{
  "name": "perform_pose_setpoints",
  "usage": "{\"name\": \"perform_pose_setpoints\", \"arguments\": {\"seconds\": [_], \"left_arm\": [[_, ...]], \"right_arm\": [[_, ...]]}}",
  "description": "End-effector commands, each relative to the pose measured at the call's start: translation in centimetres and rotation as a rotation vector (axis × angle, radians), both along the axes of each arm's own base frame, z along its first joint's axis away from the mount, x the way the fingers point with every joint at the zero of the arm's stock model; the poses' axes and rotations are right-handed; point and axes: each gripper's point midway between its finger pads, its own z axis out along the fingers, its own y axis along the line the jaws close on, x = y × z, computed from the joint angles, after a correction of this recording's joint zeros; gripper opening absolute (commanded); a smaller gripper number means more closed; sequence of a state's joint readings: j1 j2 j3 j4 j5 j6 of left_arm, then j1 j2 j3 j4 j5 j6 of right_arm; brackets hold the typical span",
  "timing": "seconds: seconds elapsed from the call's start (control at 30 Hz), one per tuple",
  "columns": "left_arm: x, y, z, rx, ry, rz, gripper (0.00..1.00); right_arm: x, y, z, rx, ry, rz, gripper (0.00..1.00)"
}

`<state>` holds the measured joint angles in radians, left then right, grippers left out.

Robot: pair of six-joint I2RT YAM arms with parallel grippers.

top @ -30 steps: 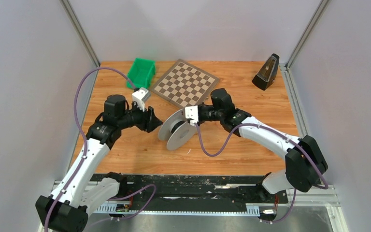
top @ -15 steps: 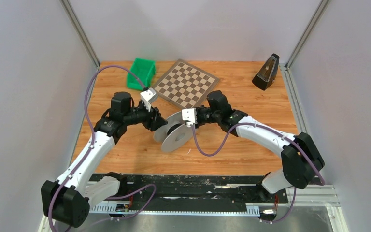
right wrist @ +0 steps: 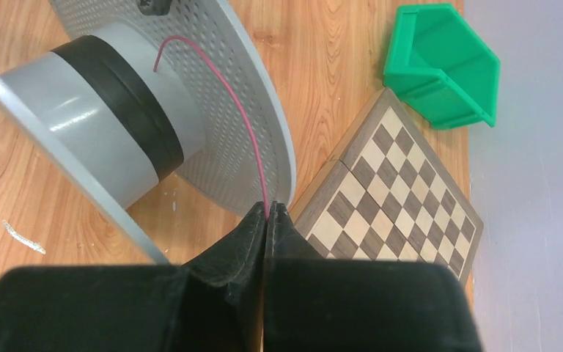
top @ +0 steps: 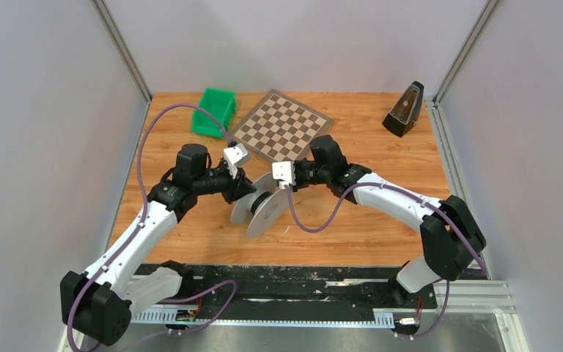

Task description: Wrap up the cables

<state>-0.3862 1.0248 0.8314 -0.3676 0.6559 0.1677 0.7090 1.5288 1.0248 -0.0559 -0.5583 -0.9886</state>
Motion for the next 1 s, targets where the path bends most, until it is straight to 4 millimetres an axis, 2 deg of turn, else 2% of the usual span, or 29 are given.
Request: {"name": "perform_pose_setpoints", "arguments": {"seconds": [0.0,0.13,0.33,0.5,0.67,0.97], "left_arm": [[-0.1,0.0,0.3,0.011,-0.057,-0.013,0.25],[0.3,-0.2,0.5,0.01,-0.056,-0.017,0.21],[0.2,-0.4,0.3,0.008,-0.055,-0.033,0.36],[0.4,-0.4,-0.3,0.006,-0.055,-0.026,0.39],[0.7,-0.5,-1.0,0.015,-0.031,-0.02,0.39],[1.3,0.0,-1.6,0.046,-0.027,0.016,0.34]], "right_arm": [[0.3,1.2,1.7,0.04,-0.011,0.018,0.0],[-0.1,1.3,1.8,0.047,-0.001,0.035,0.0],[-0.6,2.0,1.6,0.048,0.006,0.055,0.0],[-0.4,2.2,1.1,0.039,0.018,0.047,0.0],[-0.4,2.4,0.9,0.04,0.036,0.042,0.0],[-0.5,2.3,0.8,0.038,0.038,0.043,0.0]]}}
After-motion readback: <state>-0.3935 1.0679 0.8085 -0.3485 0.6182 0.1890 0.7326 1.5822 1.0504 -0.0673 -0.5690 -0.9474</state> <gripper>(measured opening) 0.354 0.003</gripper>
